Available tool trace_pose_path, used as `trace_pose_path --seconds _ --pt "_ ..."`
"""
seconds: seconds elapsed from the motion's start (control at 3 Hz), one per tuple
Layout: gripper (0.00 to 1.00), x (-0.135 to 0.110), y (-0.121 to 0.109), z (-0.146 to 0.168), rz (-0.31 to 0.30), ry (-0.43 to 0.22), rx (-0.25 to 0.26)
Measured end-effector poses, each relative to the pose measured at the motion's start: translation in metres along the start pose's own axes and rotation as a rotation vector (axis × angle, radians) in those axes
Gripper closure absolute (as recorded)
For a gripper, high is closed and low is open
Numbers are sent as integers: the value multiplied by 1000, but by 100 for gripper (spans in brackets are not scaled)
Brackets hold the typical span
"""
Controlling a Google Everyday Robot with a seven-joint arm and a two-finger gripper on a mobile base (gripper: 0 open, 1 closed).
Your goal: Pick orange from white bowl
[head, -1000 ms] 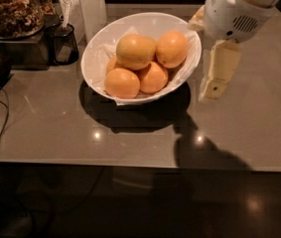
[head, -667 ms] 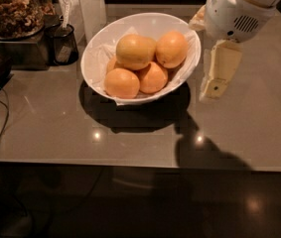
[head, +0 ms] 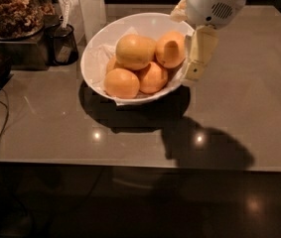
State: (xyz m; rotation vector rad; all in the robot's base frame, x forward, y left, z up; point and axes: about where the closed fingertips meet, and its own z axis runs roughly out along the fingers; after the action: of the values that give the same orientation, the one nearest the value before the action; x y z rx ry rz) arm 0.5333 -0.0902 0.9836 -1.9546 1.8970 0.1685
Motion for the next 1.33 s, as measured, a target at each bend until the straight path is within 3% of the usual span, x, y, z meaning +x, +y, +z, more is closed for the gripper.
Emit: trace_pose_path --seconds 0.33,1.0,1.33 --pt "0 -21 -24 10 -44 -32 -9" --pt "0 -27 -35 14 -36 -79 15" --pt "0 -40 -46 34 -53 -118 -32"
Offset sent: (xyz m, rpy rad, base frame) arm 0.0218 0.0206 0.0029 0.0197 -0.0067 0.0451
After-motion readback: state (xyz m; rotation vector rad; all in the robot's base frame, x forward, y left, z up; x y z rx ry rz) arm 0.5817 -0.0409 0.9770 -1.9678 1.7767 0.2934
